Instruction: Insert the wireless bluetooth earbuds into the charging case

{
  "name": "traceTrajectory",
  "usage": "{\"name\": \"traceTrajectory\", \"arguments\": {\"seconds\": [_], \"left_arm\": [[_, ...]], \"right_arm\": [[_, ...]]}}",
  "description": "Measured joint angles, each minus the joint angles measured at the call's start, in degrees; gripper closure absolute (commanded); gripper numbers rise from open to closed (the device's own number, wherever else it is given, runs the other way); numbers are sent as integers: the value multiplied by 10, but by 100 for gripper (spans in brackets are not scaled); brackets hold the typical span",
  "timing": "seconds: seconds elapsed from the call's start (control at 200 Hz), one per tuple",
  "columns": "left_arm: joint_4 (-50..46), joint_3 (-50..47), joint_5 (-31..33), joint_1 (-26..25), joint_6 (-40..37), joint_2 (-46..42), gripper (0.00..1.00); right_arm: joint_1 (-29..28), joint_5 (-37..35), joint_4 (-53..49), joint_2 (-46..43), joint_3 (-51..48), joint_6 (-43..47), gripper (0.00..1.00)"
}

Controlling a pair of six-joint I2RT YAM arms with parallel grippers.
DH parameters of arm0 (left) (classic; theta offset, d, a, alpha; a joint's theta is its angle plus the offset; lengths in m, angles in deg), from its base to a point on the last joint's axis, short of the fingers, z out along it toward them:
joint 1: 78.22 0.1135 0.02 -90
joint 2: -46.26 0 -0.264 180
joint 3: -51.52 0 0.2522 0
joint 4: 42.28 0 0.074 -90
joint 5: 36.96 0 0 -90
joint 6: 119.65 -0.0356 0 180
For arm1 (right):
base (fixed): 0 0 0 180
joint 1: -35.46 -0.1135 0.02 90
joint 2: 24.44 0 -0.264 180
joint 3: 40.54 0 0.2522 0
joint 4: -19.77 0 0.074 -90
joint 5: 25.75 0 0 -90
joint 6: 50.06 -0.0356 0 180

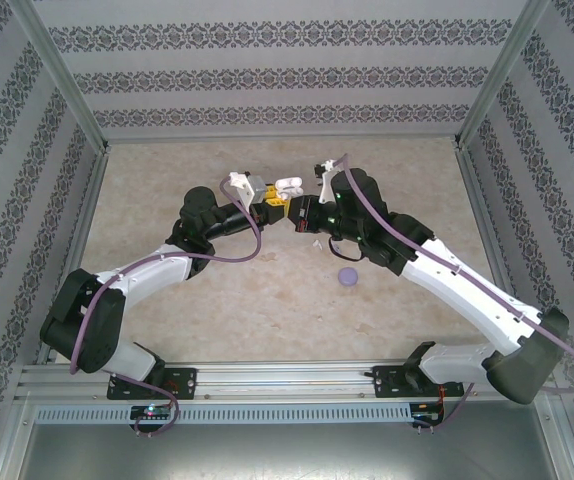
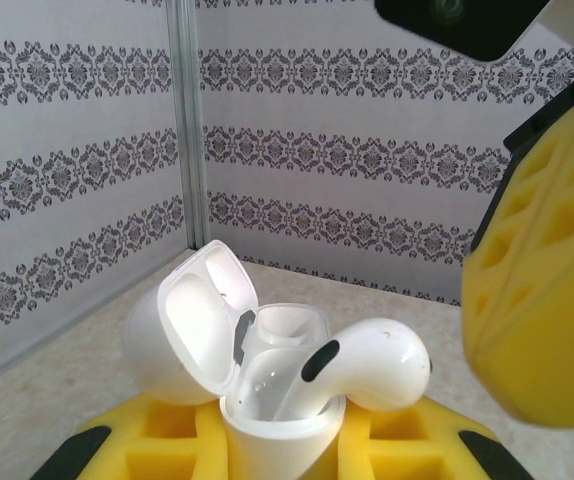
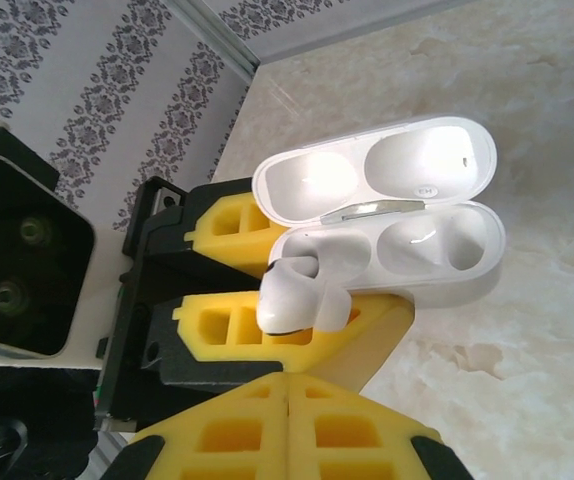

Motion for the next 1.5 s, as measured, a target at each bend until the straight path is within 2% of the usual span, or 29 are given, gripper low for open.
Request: {"name": "traceTrajectory", "arguments": {"seconds": [0.425,0.829,1.159,1.249,1.299,1.359,1.439,1.499], "left_arm": [[0,0,-2,0,0,0,100],[0,0,-4,0,0,0,100],[0,0,2,0,0,-1,100],[0,-10,25,0,-1,-12,100],[2,-20,42,0,-2,-21,100],[6,-34,66,0,-4,-34,100],[7,-53,96,0,-5,-52,100],[7,-61,113,0,-5,-64,100]], "right_arm": [[31,7,0,23,22,1,100],[35,15,0,39,36,3,100],[59,11,-2,-37,28,3,100],[83,2,-7,-67,7,3,86],[97,-5,-12,-80,-14,7,71],[111,-14,-20,-86,-43,12,58],[125,-27,-31,-76,-85,17,48],[132,-34,-42,-54,-111,25,44]]}}
